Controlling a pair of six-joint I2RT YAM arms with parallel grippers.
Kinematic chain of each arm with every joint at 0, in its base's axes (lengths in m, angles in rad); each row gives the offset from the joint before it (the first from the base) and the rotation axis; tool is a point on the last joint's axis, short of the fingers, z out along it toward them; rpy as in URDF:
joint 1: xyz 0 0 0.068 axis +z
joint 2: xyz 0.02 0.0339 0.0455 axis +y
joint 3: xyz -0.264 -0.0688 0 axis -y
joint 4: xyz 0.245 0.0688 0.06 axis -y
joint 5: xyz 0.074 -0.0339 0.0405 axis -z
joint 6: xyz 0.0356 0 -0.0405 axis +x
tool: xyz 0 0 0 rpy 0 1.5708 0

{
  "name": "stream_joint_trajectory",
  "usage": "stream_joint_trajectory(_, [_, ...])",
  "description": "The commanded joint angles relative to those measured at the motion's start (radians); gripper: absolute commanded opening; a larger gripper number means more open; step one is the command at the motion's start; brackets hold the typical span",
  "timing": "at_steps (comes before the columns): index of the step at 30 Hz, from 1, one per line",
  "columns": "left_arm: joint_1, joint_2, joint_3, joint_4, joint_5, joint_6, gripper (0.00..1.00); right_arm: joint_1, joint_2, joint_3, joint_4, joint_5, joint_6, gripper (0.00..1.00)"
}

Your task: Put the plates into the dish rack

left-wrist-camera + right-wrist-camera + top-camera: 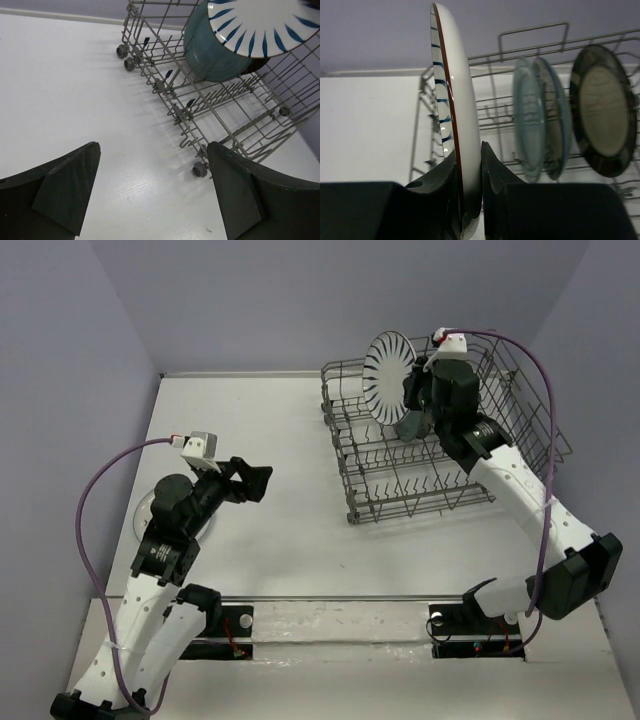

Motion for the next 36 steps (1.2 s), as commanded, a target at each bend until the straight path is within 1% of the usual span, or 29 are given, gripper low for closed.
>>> stream_joint_trajectory(1, [0.002, 0.010, -0.005, -0.023, -0.019, 0.080, 0.99, 0.003, 0.067, 0.159, 0.116, 0.276, -0.215, 0.07])
stream_joint_trajectory(2, [0.004, 0.010, -0.005, -0.025, -0.019, 0.082, 0.99, 0.003, 0.097, 0.171, 0.128, 0.317, -0.239, 0.07])
stream_joint_trajectory(3, [0.004, 0.010, -0.006, -0.025, -0.007, 0.082, 0.99, 0.003, 0.114, 0.196, 0.145, 0.347, -0.320, 0.07])
stream_joint_trajectory(7, [0.004, 0.005, -0.008, -0.019, 0.006, 0.079, 0.99, 0.003, 0.199, 0.248, 0.159, 0.342, -0.433, 0.07])
stream_joint_trajectory(12, [0.005, 0.010, -0.006, -0.017, -0.005, 0.079, 0.99, 0.003, 0.283, 0.274, 0.159, 0.329, -0.467, 0.07])
stream_joint_trajectory(19, [0.007, 0.021, -0.008, -0.020, -0.005, 0.077, 0.99, 0.003, 0.384, 0.243, 0.169, 0.322, -0.453, 0.07])
stream_joint_trajectory(25, [0.008, 0.030, -0.008, -0.020, -0.008, 0.077, 0.99, 0.003, 0.412, 0.181, 0.172, 0.283, -0.376, 0.07])
stream_joint_trajectory(33, [0.010, 0.039, -0.008, -0.025, -0.017, 0.079, 0.99, -0.006, 0.443, 0.119, 0.174, 0.270, -0.315, 0.07])
stream_joint_trajectory(35, [0.011, 0.047, -0.006, -0.025, -0.019, 0.079, 0.99, -0.006, 0.434, 0.107, 0.174, 0.265, -0.298, 0.10])
stream_joint_trajectory(36, [0.011, 0.048, -0.006, -0.025, -0.019, 0.079, 0.99, -0.006, 0.432, 0.105, 0.174, 0.262, -0.296, 0.16])
